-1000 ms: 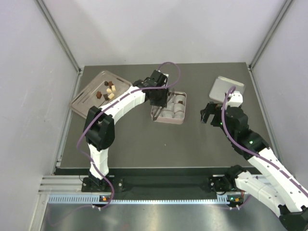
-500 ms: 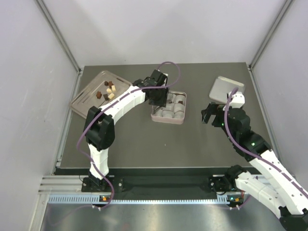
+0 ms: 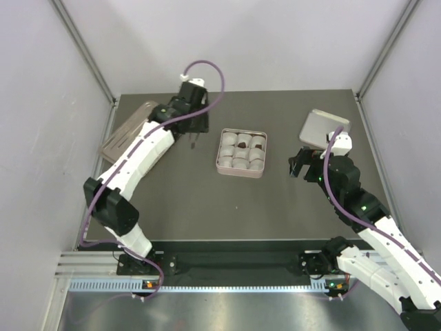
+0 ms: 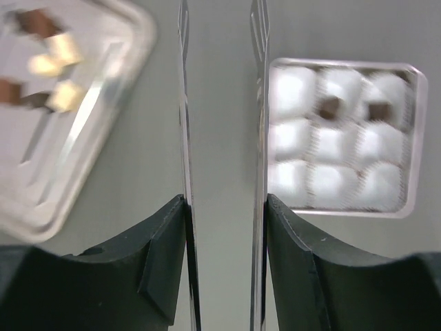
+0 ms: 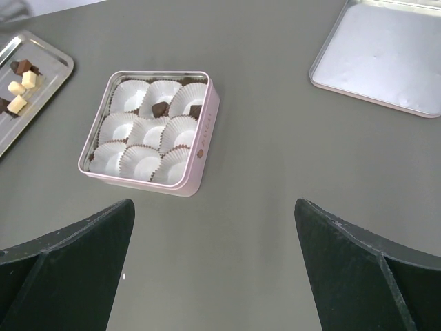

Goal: Pack the chocolate

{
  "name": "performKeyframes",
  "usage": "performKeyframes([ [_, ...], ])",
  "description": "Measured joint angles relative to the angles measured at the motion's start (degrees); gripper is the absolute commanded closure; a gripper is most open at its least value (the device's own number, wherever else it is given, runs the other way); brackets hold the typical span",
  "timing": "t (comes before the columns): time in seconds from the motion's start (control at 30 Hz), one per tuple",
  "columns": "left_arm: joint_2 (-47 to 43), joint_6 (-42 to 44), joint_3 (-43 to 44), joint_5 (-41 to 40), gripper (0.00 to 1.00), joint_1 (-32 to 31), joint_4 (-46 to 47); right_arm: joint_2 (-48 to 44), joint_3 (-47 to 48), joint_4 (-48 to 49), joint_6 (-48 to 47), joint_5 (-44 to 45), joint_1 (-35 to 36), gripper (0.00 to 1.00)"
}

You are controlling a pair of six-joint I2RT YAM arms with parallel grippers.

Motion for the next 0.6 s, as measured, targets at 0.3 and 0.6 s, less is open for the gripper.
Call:
performKeyframes([
  [0.3, -6.78, -1.81, -11.32, -0.90, 0.48, 18.97, -0.35, 0.07, -0.61, 0.17, 0.00, -0.31, 0.00, 0.00],
  [0.6, -6.62, -1.92, -21.75, 3.30, 0.46, 26.10, 0.85, 0.44, -1.14, 0.52, -0.09, -0.42, 0.00, 0.00],
])
